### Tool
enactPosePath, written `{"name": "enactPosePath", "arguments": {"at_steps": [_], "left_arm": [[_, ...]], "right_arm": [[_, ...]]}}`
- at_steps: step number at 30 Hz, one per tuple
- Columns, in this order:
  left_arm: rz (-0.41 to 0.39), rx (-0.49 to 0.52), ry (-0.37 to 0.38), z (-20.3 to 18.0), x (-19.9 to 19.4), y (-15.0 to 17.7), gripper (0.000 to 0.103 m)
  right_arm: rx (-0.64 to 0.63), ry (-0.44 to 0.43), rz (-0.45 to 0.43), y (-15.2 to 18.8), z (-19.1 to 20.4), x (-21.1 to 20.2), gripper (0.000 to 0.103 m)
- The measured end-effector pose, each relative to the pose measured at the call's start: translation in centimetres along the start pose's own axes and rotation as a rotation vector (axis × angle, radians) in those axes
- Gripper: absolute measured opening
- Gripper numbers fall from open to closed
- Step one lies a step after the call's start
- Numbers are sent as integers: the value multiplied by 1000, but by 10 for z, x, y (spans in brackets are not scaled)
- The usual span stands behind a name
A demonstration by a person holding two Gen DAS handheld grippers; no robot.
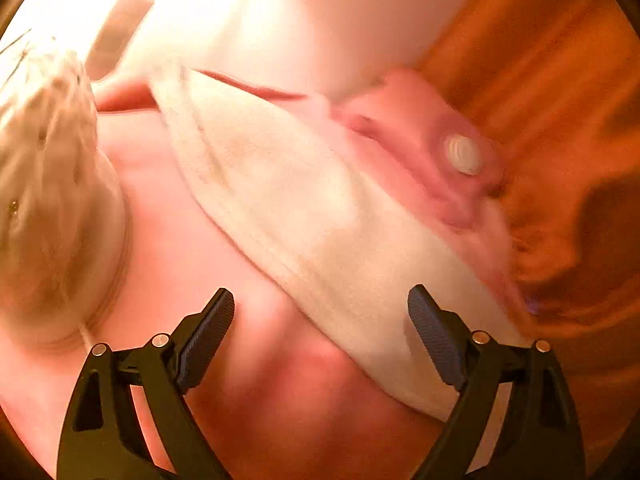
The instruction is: Fold small clothes
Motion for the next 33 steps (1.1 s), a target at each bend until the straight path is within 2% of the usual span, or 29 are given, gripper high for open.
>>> {"name": "enactPosePath", "arguments": {"at_steps": [1, 4, 6, 7, 8, 9, 10, 13, 15, 16, 18, 19, 21, 22, 23, 24, 25, 26, 27, 28, 30, 32, 33], "left_arm": [[10, -1, -61, 11, 10, -3, 86], [-10, 20, -71, 14, 18, -8, 76], [-9, 38, -25, 5, 23, -10, 51], [19, 78, 6, -6, 30, -8, 20], [30, 108, 6, -14, 35, -8, 9], [16, 134, 9, -21, 34, -10, 6], [-13, 171, 38, -36, 28, -8, 6], [-110, 368, 164, -109, -16, 16, 5], [-158, 560, 321, -175, -64, 63, 5], [-157, 632, 382, -195, -81, 88, 5], [-107, 823, 509, -234, -116, 168, 6], [-44, 931, 556, -245, -127, 219, 8], [43, 1027, 589, -241, -133, 274, 9], [77, 1049, 591, -237, -134, 294, 13], [109, 1057, 592, -227, -135, 307, 21], [123, 1055, 585, -219, -136, 311, 28], [121, 1045, 571, -209, -137, 312, 45], [101, 1036, 557, -199, -136, 304, 52], [65, 1033, 538, -191, -135, 293, 52], [27, 1032, 514, -187, -131, 282, 57], [-70, 985, 421, -166, -124, 251, 62], [-28, 864, 367, -154, -103, 223, 65], [26, 781, 346, -147, -89, 209, 65]], "right_arm": [[7, 0, 7, 14, -3, 0, 52], [65, -25, 35, 35, -10, 13, 55], [85, -30, 68, 44, -11, 23, 55], [83, -31, 79, 45, -10, 27, 55], [76, -36, 75, 44, -8, 27, 55], [71, -44, 65, 43, -5, 25, 55], [65, -56, 54, 39, -3, 23, 55], [63, -52, 31, 34, -4, 19, 55], [82, -33, 27, 32, -11, 18, 55], [100, -24, 31, 31, -18, 18, 55], [137, 7, 31, 31, -32, 16, 55], [160, 28, 33, 30, -42, 14, 56], [191, 95, 20, 29, -64, 7, 56], [193, 139, 14, 28, -73, 4, 56], [200, 184, 4, 26, -84, 0, 56], [219, 197, -8, 24, -93, -5, 56], [235, 188, -19, 21, -97, -8, 56], [243, 174, -35, 17, -99, -12, 56], [227, 165, -52, 11, -97, -15, 56], [152, 172, -76, 1, -87, -18, 56], [42, 160, -91, -10, -65, -16, 57], [-40, 45, -77, -24, -28, -4, 57], [-59, 4, -64, -29, -15, 2, 57]]}}
Point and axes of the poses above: each gripper's, at about its wrist camera, not at the fingertips, and x roughly the way its jaws point, z to its left, y to its underside, the point moved 6 cm from there along x, roughly the way its jaws point, and after that the axes turned 3 degrees about -x, right-handed, at the moved point
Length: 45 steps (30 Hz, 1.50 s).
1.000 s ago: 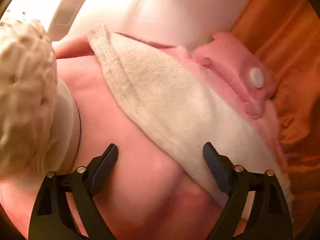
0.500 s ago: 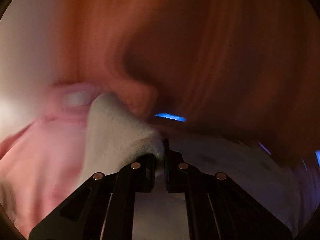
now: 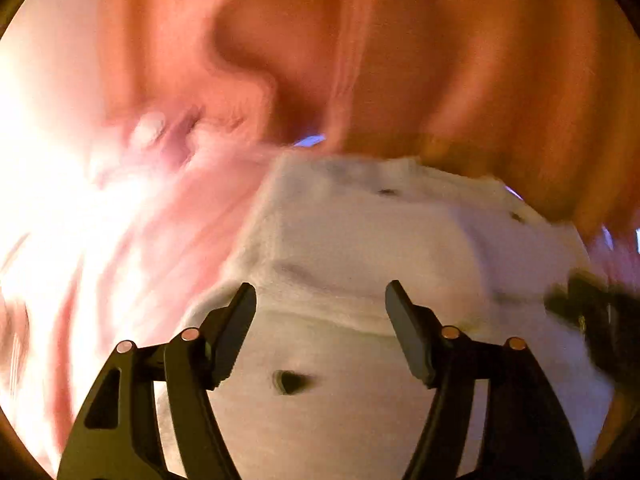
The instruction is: Fold small clothes
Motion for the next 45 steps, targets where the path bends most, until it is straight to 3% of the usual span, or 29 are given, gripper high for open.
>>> {"name": "enactPosePath", "arguments": {"at_steps": [1, 3, 7, 9, 10, 11, 12, 15, 18, 20, 23, 28, 31, 38, 41, 45], "left_arm": [[35, -86, 13, 17, 8, -4, 65], [87, -219, 30, 47, 26, -6, 65], [180, -307, 36, 76, 46, 5, 64], [169, -354, 45, 86, 44, 6, 64], [170, -349, 40, 84, 43, 7, 64], [173, -341, 26, 86, 45, 6, 64], [182, -338, 10, 88, 48, 7, 64], [202, -373, 23, 93, 52, 9, 64], [205, -383, 29, 95, 52, 13, 64], [201, -377, 20, 92, 53, 13, 65], [197, -404, 49, 88, 48, 12, 65], [169, -529, 265, 67, 32, 7, 77], [181, -506, 291, 51, 41, 8, 84], [160, -563, 286, 57, 69, -4, 82], [160, -596, 281, 66, 73, -6, 66], [157, -671, 307, 72, 54, -9, 62]], "right_arm": [[-45, -57, 29, -8, 24, 15, 57], [-122, -87, 73, -16, 53, 38, 57], [-271, -68, 195, -18, 100, 101, 57], [-297, -37, 234, -16, 104, 122, 55], [-289, -45, 228, -18, 103, 124, 46], [-264, -65, 226, -22, 100, 123, 19], [-202, -61, 211, -31, 90, 115, 9], [-12, -30, 69, -43, 42, 74, 9], [292, 69, -71, -42, -55, 9, 11], [412, 136, -66, -18, -102, -8, 20], [506, 144, 40, 33, -146, -5, 23], [616, -5, -13, 59, -158, -2, 45], [656, -55, -24, 55, -155, 4, 58], [734, -87, -52, 52, -164, 8, 63], [732, -58, -30, 51, -167, 17, 62], [621, -19, -11, 35, -149, 20, 51]]}}
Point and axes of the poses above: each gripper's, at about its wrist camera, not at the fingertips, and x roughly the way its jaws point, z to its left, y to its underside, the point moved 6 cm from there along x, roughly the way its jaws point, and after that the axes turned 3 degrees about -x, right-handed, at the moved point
